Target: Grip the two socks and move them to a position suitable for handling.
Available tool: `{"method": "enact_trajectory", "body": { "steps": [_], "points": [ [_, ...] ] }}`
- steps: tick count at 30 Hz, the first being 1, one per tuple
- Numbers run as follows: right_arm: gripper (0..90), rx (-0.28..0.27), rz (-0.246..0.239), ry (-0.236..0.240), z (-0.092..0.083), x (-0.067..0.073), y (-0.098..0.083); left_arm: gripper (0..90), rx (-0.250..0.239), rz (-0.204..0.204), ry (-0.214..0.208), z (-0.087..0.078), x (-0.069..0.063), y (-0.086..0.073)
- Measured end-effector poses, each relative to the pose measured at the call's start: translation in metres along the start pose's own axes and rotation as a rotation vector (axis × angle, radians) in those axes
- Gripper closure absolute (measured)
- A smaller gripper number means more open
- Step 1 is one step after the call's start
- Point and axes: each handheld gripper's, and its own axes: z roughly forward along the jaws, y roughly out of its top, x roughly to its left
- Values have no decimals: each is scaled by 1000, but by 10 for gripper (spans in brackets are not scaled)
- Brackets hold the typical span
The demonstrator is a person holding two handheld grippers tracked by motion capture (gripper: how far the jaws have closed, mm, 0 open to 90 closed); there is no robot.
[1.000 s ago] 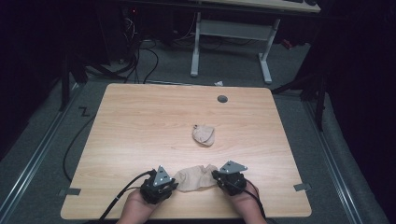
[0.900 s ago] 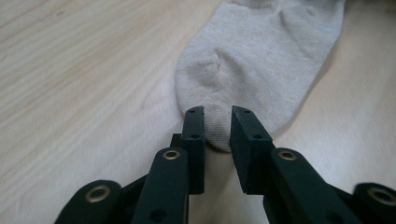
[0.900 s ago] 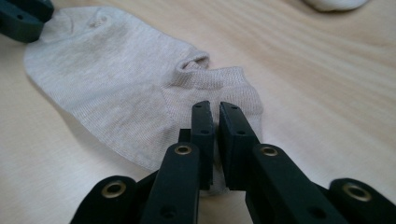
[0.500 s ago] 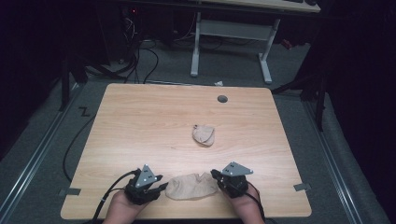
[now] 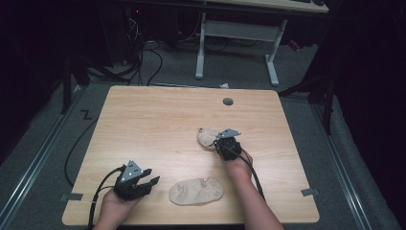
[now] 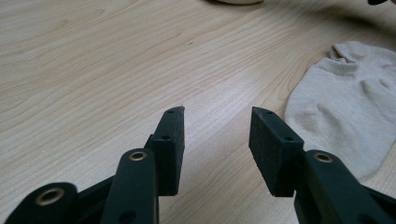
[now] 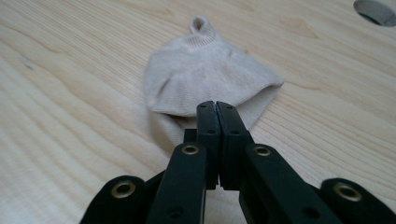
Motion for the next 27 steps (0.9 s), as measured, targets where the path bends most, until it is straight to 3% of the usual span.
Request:
{"method": "enact_trajectory", "body": {
  "steps": [2,5,10,20,23,25,27],
  "points": [
    [891,37,-4,4,9,0,-5,557,2,9,0,0,-2,-1],
    [892,23,1,22,7,3,-9,557,7,14,1,1,-3,-1],
    [890,8,-67,86,-9,25,-22,551,23,27,-9,5,-6,-1],
    [879,-26,-129,184,-34,55,-40,545,33,40,-27,10,-11,2],
    [887,-85,-86,175,-48,46,-37,546,32,38,-29,10,-11,2],
    [895,-122,-48,113,-54,30,-33,546,33,31,-36,10,-10,2],
    [895,-121,-13,75,-49,16,-31,546,28,24,-40,10,-10,2]
  ]
}}
